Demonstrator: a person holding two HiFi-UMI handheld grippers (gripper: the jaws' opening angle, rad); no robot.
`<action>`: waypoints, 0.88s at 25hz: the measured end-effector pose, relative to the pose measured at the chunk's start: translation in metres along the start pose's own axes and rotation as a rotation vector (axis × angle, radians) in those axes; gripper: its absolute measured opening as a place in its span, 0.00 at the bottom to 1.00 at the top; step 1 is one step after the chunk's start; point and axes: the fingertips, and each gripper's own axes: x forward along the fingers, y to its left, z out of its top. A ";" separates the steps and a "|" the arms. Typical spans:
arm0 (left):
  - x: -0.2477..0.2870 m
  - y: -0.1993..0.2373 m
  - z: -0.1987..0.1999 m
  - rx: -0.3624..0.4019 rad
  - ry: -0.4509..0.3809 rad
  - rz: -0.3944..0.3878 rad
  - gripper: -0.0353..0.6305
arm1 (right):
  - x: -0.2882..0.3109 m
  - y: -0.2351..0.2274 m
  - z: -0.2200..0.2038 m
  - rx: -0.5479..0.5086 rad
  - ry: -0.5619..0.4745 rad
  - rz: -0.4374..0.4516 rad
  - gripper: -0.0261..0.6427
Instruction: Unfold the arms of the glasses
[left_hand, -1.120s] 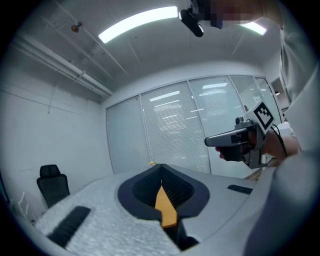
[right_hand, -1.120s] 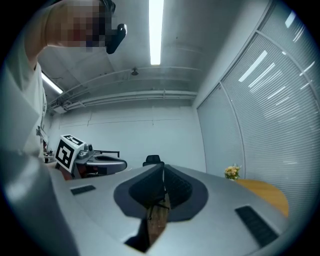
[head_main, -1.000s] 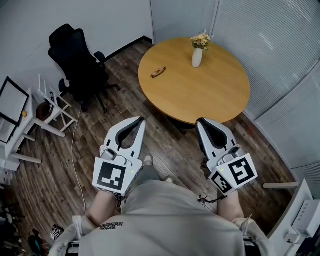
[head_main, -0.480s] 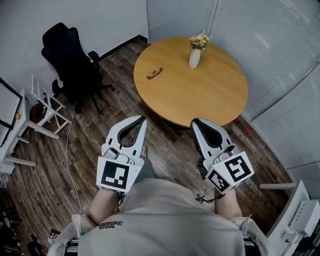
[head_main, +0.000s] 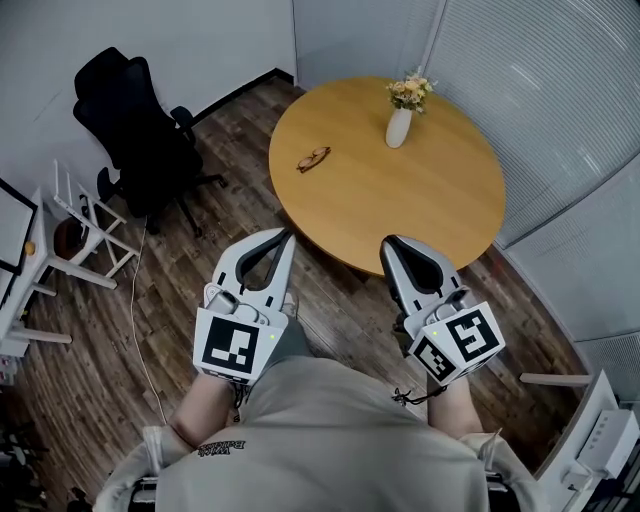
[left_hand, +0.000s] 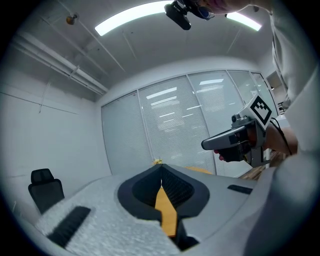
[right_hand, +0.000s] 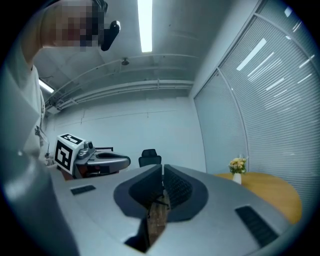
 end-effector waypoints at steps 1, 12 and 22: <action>0.006 0.007 -0.003 0.004 0.002 -0.006 0.09 | 0.009 -0.003 0.001 0.001 0.003 -0.004 0.09; 0.076 0.078 -0.026 0.009 0.037 -0.075 0.09 | 0.097 -0.046 0.005 0.009 0.051 -0.061 0.09; 0.131 0.158 -0.040 0.002 0.032 -0.155 0.09 | 0.187 -0.068 0.023 0.008 0.054 -0.137 0.09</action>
